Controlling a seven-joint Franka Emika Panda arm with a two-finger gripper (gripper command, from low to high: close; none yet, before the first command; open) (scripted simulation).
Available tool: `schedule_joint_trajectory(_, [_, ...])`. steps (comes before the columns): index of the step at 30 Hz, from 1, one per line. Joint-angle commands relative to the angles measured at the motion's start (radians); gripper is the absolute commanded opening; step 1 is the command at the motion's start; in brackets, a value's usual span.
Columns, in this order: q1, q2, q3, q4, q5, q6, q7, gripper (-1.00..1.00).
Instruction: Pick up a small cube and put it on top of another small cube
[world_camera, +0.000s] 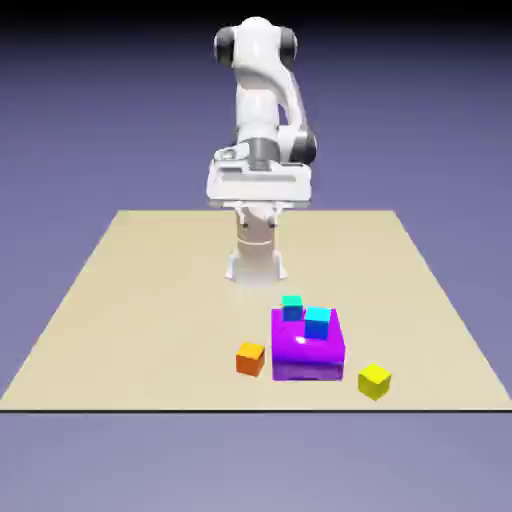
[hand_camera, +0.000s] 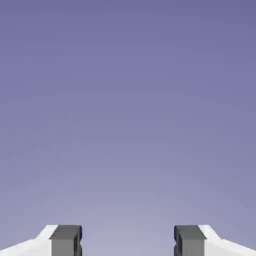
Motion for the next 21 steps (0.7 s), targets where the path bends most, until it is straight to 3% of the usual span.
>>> schedule_joint_trajectory(1, [0.031,0.003,-0.036,0.002,0.005,-0.003,-0.032,0.0])
schedule_joint_trajectory(21, [0.655,0.065,-0.761,0.033,0.105,-0.053,-0.674,0.0])
